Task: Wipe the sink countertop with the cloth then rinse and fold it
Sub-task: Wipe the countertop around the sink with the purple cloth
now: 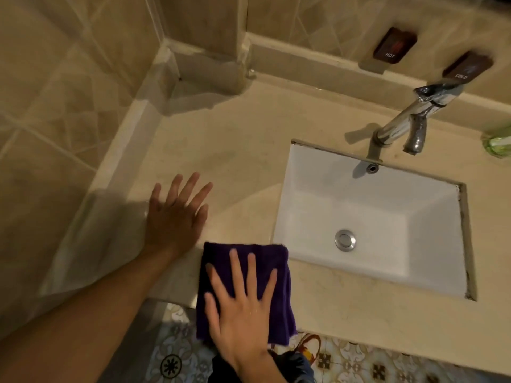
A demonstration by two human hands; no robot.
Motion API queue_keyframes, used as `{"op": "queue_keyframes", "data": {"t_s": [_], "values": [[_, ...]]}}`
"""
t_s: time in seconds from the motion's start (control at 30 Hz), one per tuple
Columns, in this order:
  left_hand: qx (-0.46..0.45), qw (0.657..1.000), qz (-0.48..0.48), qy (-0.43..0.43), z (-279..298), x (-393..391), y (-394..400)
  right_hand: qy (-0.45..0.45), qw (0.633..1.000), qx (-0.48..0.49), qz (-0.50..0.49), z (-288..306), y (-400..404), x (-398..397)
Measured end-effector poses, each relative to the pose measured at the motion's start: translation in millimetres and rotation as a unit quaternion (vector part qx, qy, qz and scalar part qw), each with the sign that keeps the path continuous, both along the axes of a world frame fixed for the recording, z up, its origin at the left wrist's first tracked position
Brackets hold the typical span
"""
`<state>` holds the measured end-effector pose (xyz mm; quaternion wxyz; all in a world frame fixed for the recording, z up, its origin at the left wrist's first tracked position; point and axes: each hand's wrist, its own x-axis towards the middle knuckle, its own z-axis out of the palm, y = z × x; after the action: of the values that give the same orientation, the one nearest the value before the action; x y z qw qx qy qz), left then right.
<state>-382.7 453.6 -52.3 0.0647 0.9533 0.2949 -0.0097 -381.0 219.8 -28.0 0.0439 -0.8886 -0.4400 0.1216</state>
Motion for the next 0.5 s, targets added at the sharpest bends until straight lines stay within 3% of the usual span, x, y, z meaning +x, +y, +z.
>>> {"op": "queue_keyframes", "data": {"t_s": [0.27, 0.5], "values": [[-0.003, 1.0, 0.011, 0.014, -4, -2, -1, 0.012, 1.0, 0.005, -0.013, -4, 8, 9], [0.021, 1.0, 0.009, 0.003, -5, -2, -3, -0.003, 0.999, 0.035, -0.018, -9, 77, 84]]}}
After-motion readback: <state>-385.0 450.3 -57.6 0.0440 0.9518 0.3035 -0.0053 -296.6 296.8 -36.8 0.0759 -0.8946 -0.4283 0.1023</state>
